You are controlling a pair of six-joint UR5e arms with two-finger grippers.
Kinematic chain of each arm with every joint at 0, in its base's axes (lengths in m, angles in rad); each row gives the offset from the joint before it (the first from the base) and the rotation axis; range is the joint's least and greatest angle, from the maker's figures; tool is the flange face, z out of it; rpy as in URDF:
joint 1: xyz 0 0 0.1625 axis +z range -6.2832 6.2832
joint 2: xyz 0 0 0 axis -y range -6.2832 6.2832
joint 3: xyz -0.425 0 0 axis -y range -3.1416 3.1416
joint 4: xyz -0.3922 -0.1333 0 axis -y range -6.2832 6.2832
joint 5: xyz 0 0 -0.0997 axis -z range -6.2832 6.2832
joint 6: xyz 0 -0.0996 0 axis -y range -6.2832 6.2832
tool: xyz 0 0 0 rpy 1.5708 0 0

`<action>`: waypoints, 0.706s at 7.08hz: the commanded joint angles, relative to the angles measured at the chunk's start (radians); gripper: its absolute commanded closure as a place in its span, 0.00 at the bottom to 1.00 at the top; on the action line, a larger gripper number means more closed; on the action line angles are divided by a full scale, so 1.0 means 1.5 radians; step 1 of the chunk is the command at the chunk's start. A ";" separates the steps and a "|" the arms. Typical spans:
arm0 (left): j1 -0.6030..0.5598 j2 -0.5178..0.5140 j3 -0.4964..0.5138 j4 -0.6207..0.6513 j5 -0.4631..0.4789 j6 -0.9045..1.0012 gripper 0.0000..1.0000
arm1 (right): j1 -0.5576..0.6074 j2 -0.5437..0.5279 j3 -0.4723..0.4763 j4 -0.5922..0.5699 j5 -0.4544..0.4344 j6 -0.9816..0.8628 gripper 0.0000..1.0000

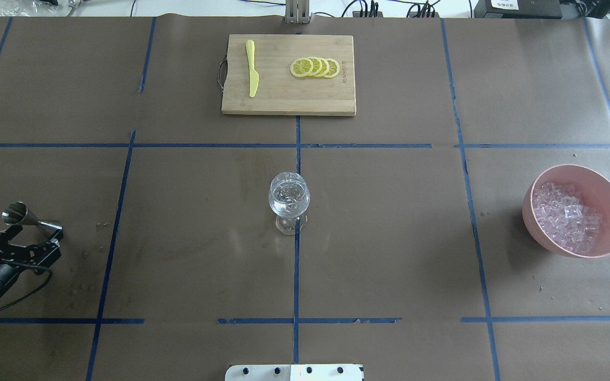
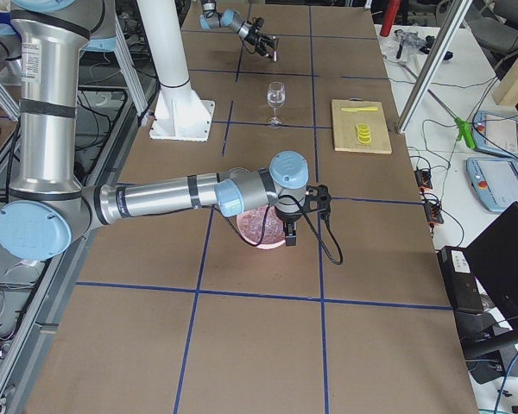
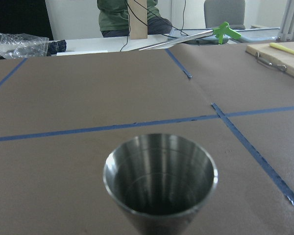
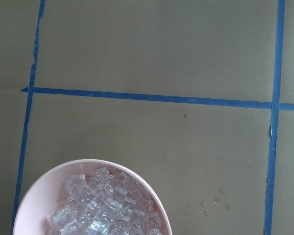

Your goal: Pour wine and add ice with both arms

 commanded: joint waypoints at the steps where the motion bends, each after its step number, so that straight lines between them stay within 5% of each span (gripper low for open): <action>1: 0.000 0.029 -0.040 -0.001 -0.092 0.001 0.00 | 0.000 0.000 0.001 0.000 0.001 0.001 0.00; 5: -0.008 0.138 -0.114 -0.002 -0.221 0.048 0.00 | -0.019 0.000 0.010 0.002 0.002 0.031 0.00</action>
